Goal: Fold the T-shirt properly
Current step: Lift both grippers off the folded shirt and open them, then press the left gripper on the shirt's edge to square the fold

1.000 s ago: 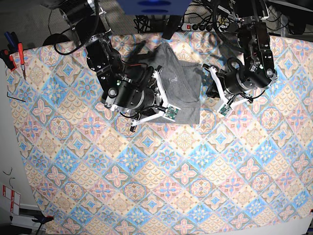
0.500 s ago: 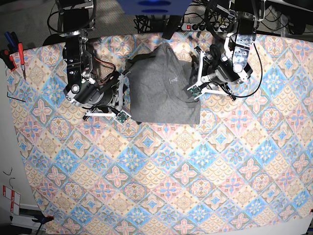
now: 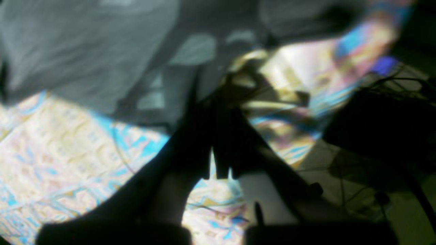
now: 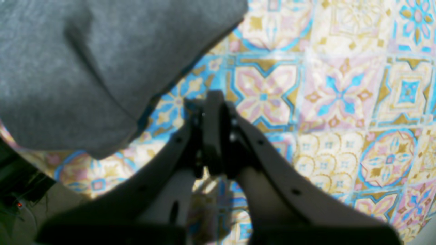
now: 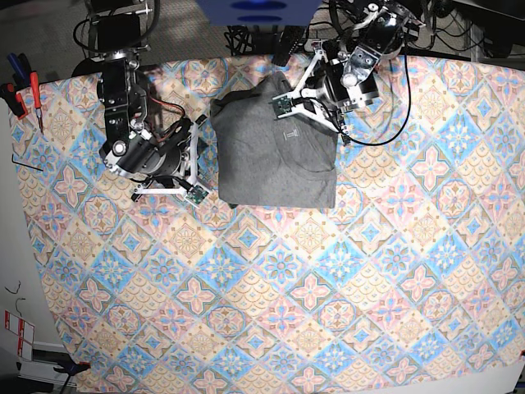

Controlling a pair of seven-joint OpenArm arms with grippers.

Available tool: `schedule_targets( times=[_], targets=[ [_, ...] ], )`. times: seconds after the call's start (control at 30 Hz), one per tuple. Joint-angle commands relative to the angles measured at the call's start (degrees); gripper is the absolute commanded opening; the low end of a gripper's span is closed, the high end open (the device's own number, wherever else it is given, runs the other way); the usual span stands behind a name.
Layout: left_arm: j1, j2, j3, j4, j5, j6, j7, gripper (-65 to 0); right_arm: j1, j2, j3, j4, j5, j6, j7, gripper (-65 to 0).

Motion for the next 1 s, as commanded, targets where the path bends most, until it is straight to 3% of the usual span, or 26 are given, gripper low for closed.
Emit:
schedule_targets(
  times=[0.0,0.27,0.5,0.7,0.97],
  targets=[
    [-0.79,-0.23,-0.21,-0.03,0.52,0.34,-0.1,-65.0,0.72,0.14,0.48,0.79,0.42,-0.03,0.66,-63.2],
    [-7.64,1.62,-0.74,-17.79,0.52,0.34,-6.43,-65.0,0.63,0.14,4.79,0.79,0.42,-0.03,0.66,-63.2],
    [-13.18,3.11,-1.17,-18.4,0.43,0.34,-7.13,-65.0,-0.87,0.14,7.87,0.79,0.42,-0.03,0.66,-63.2],
    [-17.22,6.19,-8.91,-18.49,0.6,0.34,-7.04,-65.0,-0.96,1.2,7.25,0.79,0.33,-0.03,0.66,-63.3],
    [-17.75,7.86,-10.05,-18.58,0.6,0.34,-7.31,-65.0,-2.1,1.28,7.78,0.79,0.33,-0.03,0.66,-63.3]
  ],
)
